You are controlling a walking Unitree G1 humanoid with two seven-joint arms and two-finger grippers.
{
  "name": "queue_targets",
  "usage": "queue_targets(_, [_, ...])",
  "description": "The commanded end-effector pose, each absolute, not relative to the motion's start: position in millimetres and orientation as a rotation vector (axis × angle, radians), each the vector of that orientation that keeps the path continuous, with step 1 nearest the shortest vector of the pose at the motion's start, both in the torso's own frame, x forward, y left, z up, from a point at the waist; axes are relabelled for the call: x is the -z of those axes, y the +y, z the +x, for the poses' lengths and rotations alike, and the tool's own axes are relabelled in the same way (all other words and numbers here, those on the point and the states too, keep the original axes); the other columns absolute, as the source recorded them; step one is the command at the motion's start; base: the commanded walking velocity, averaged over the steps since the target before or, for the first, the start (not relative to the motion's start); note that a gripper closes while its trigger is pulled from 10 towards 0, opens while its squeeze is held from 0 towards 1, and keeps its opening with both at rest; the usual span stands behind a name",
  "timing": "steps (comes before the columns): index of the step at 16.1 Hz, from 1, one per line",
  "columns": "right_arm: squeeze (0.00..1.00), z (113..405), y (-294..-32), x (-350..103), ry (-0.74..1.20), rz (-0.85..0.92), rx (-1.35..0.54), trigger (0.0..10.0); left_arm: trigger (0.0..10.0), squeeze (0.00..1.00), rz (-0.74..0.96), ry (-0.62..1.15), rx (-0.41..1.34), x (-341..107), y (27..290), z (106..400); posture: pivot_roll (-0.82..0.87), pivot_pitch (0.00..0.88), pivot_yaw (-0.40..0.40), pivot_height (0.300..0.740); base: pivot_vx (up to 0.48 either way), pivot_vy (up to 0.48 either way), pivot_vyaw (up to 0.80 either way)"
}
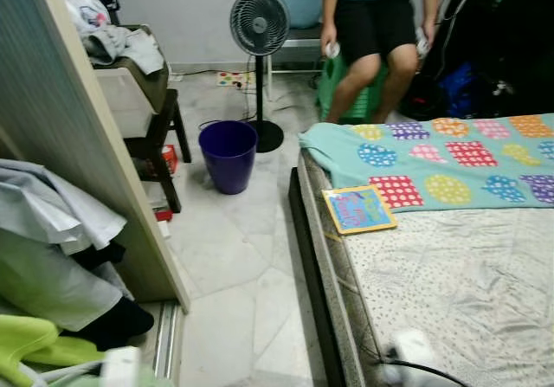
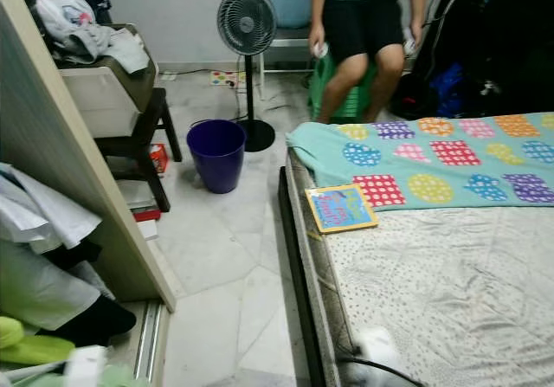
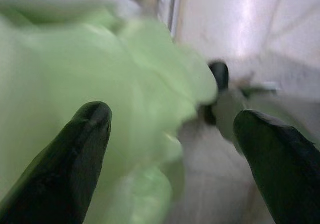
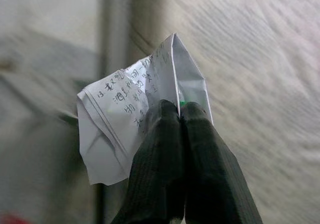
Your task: Clean up the room
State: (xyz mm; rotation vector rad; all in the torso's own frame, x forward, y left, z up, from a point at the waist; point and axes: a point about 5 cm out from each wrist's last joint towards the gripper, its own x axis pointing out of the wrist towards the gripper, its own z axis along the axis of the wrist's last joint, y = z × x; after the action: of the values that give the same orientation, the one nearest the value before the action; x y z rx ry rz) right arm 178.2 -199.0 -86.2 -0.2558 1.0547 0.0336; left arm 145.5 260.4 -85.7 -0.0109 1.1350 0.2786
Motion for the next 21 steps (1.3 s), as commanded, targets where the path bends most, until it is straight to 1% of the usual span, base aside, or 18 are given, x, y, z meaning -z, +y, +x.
queue_targets(1, [0.00, 190.6, -192.6, 80.9, 1.002, -0.224, -0.014, 10.0, 10.0, 0.00, -0.017, 1.088, -0.287, 79.5, 264.9, 156.9, -0.09, 0.000, 0.002, 0.740, 0.000, 0.000, 0.00])
queue_targets(2, [0.00, 226.4, -188.4, 61.7, 0.912, -0.226, 0.011, 10.0, 10.0, 0.00, 0.038, 1.040, -0.272, 65.5, 270.2, 184.0, -0.10, 0.000, 0.042, 0.740, 0.000, 0.000, 0.00])
queue_targets(3, [0.00, 231.6, -203.2, 56.2, 0.914, -0.320, 0.072, 10.0, 10.0, 0.00, 0.068, 1.019, -0.273, 60.6, 271.7, 192.4, -0.12, 0.000, 0.032, 0.740, 0.000, 0.000, 0.00])
queue_targets(4, [0.00, 233.9, -222.5, 50.7, 0.914, -0.371, 0.140, 10.0, 10.0, 0.00, 0.067, 0.999, -0.289, 56.3, 273.4, 199.3, -0.13, 0.000, 0.040, 0.740, 0.000, 0.000, 0.00])
queue_targets(5, [0.00, 243.2, -236.1, 40.5, 0.871, -0.362, 0.175, 10.0, 10.0, 0.00, 0.046, 0.975, -0.287, 51.3, 272.9, 208.4, -0.14, 0.000, 0.049, 0.740, 0.000, 0.000, 0.00])
queue_targets(6, [0.00, 254.5, -251.1, 27.5, 0.835, -0.361, 0.207, 10.0, 10.0, 0.00, 0.041, 0.935, -0.251, 42.9, 268.6, 224.4, -0.16, 0.000, 0.065, 0.740, 0.000, 0.000, 0.00])
queue_targets(7, [0.00, 260.2, -253.4, 22.3, 0.818, -0.338, 0.214, 10.0, 10.0, 0.00, 0.044, 0.915, -0.240, 37.7, 265.4, 234.1, -0.17, 0.000, 0.082, 0.740, 0.000, 0.000, 0.00])
queue_targets(9, [0.00, 265.7, -250.5, 18.8, 0.796, -0.305, 0.223, 10.0, 10.0, 0.00, 0.035, 0.898, -0.219, 33.7, 258.2, 243.5, -0.18, 0.000, 0.091, 0.740, 0.000, 0.000, 0.00])
queue_targets(10, [0.00, 268.3, -245.2, 18.5, 0.789, -0.277, 0.220, 10.0, 10.0, 0.00, 0.028, 0.886, -0.217, 31.7, 254.5, 248.2, -0.17, 0.000, 0.081, 0.740, 0.000, 0.000, 0.00])
queue_targets(11, [0.00, 269.2, -235.0, 20.9, 0.781, -0.245, 0.204, 10.0, 10.0, 0.00, 0.002, 0.870, -0.221, 31.1, 250.2, 250.9, -0.14, 0.000, 0.050, 0.740, 0.000, 0.000, 0.00])
queue_targets(13, [0.00, 265.1, -217.1, 29.0, 0.790, -0.220, 0.146, 10.0, 10.0, 0.00, -0.032, 0.865, -0.208, 33.5, 245.2, 249.7, -0.11, 0.000, 0.032, 0.740, 0.000, 0.000, 0.00])
queue_targets(14, [0.00, 264.2, -206.8, 31.5, 0.778, -0.402, 0.024, 10.0, 10.0, 0.00, -0.039, 0.867, -0.200, 34.8, 243.5, 248.7, -0.11, 0.000, 0.032, 0.740, 0.000, 0.000, 0.00])
queue_targets(15, [0.00, 249.1, -210.0, 42.2, 0.822, -0.490, 0.012, 10.0, 10.0, 0.00, -0.021, 0.898, -0.194, 41.5, 241.8, 240.2, -0.14, 0.000, 0.057, 0.740, 0.000, 0.000, 0.00])
queue_targets(16, [0.00, 242.5, -206.0, 48.5, 0.882, -0.211, 0.086, 10.0, 10.0, 0.00, -0.043, 0.922, -0.155, 46.8, 225.9, 238.9, -0.16, 0.000, 0.086, 0.740, 0.000, 0.000, 0.00])
queue_targets(17, [0.00, 242.0, -204.9, 49.1, 0.884, -0.209, 0.080, 10.0, 10.0, 0.00, -0.045, 0.924, -0.153, 47.7, 224.1, 238.4, -0.16, 0.000, 0.086, 0.740, 0.000, 0.000, 0.00])
queue_targets(18, [0.00, 240.0, -192.9, 52.3, 0.878, -0.218, 0.047, 10.0, 10.0, 0.00, -0.047, 0.931, -0.107, 50.8, 209.7, 238.5, -0.16, 0.000, 0.096, 0.740, 0.000, 0.000, 0.00])
queue_targets(19, [0.00, 237.5, -170.8, 56.6, 0.884, -0.169, 0.014, 10.0, 10.0, 0.00, -0.048, 0.928, -0.064, 51.9, 196.6, 240.3, -0.17, 0.000, 0.101, 0.740, 0.000, 0.000, 0.00])
queue_targets(21, [0.00, 242.5, -137.7, 54.7, 0.866, -0.156, -0.069, 10.0, 10.0, 0.00, -0.057, 0.909, -0.011, 48.3, 178.8, 249.0, -0.18, 0.000, 0.102, 0.740, 0.000, 0.000, 0.00])
